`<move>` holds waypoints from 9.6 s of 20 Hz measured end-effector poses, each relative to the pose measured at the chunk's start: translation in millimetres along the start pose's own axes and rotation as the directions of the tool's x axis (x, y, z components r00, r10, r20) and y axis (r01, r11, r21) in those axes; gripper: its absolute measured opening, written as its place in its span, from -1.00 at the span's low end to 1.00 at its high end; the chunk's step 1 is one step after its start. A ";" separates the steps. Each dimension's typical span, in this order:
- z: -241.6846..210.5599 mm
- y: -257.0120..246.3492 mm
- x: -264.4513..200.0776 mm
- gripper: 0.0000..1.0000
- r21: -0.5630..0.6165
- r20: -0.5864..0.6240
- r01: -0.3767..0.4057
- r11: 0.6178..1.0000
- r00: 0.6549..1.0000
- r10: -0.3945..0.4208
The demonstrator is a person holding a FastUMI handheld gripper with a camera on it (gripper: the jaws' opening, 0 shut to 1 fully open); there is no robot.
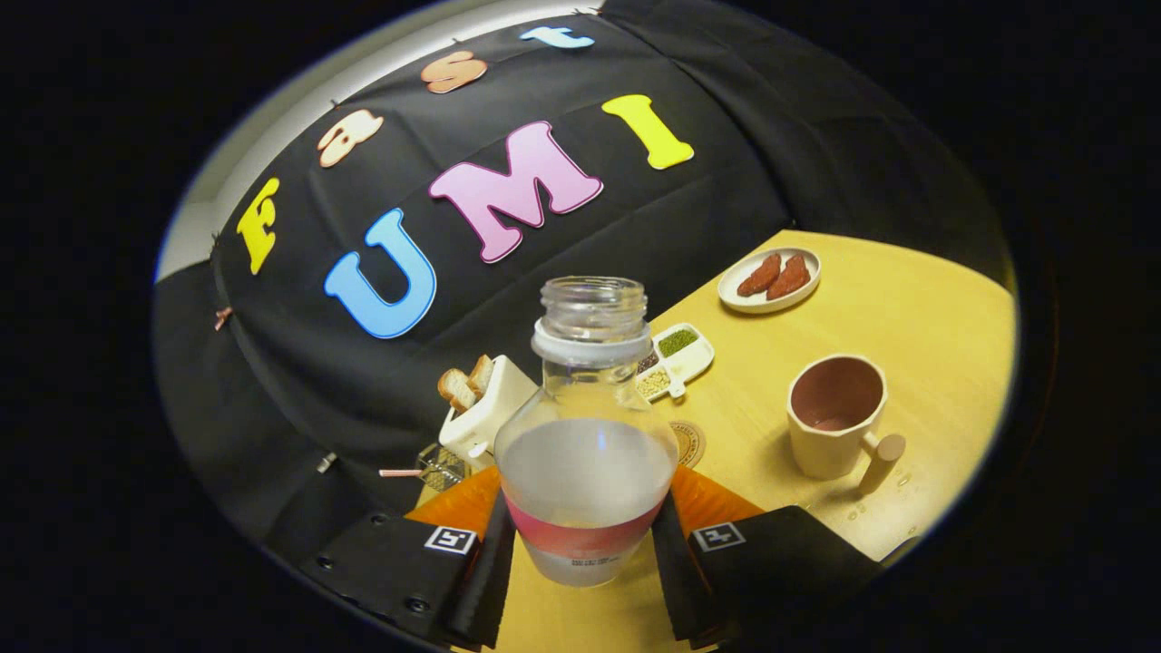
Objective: Take the bottle from table, then pour the juice into the cup, finally place the bottle on the coaster
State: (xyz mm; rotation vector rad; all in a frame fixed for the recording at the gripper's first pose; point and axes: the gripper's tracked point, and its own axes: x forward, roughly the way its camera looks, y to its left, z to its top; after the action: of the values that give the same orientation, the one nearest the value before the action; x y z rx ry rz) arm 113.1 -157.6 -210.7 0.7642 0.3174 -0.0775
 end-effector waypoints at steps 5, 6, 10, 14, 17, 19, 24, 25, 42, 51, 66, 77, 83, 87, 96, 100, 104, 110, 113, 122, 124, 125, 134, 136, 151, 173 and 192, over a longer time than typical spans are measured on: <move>-9.6 -18.3 5.9 0.42 0.177 -0.098 -0.010 0.984 0.995 0.028; -11.3 -18.4 5.4 0.42 0.218 -0.111 -0.013 0.976 0.993 0.038; -8.3 -34.3 6.9 0.42 0.353 -0.120 0.016 0.935 0.992 0.029; -3.9 -49.9 15.3 0.42 0.478 -0.131 0.077 0.875 0.991 -0.016; 4.7 -60.2 23.3 0.42 0.559 -0.116 0.107 0.822 0.992 -0.050; 7.9 -63.2 29.8 0.42 0.614 -0.119 0.124 0.780 0.991 -0.064; 10.7 -83.6 46.0 0.42 0.717 -0.114 0.167 0.677 0.986 -0.122; 12.0 -83.3 48.5 0.42 0.744 -0.115 0.164 0.648 0.986 -0.118; 21.3 -76.9 55.8 0.42 0.934 -0.181 0.207 0.293 0.977 -0.113; 31.6 -73.0 61.6 0.42 0.973 -0.164 0.177 0.149 0.981 -0.100; 58.7 -69.5 56.7 0.42 0.995 -0.089 0.086 -0.042 0.994 -0.071; 75.6 -58.1 50.0 0.42 0.981 -0.024 0.016 -0.192 0.999 -0.042; 93.9 -56.0 42.6 0.42 0.969 0.036 -0.047 -0.241 0.998 -0.053; 103.9 -56.7 41.2 0.42 0.945 0.057 -0.081 -0.317 0.995 -0.085; 112.0 -56.6 39.3 0.42 0.937 0.080 -0.104 -0.335 0.993 -0.086; 111.4 -54.8 38.5 0.42 0.934 0.080 -0.103 -0.342 0.993 -0.082; 113.0 -60.0 37.8 0.42 0.930 0.086 -0.113 -0.350 0.992 -0.092; 123.1 -69.3 28.7 0.42 0.924 0.113 -0.146 -0.352 0.987 -0.113; 121.6 -74.3 29.7 0.42 0.921 0.116 -0.156 -0.358 0.985 -0.129; 106.0 -67.1 36.3 0.42 0.935 0.101 -0.132 -0.328 0.989 -0.110; 105.0 -67.3 36.5 0.42 0.945 0.111 -0.140 -0.294 0.987 -0.114; 102.3 -67.6 37.2 0.42 0.956 0.109 -0.135 -0.259 0.988 -0.112; 50.1 -55.6 20.8 0.41 0.904 0.059 -0.007 0.427 0.992 -0.108; 40.9 -55.6 8.0 0.42 0.809 0.054 0.001 0.588 0.996 -0.075; 29.3 -59.1 -56.7 0.42 -0.459 0.145 0.161 0.874 0.984 -0.105; 40.3 -10.8 109.9 0.42 -0.705 0.204 0.189 0.683 0.977 -0.060; 5.1 -55.7 174.0 0.50 -0.601 0.138 0.170 0.781 0.985 -0.108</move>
State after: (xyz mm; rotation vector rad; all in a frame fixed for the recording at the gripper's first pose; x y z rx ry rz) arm 269.4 -193.4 -298.4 0.0838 0.2830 -0.1424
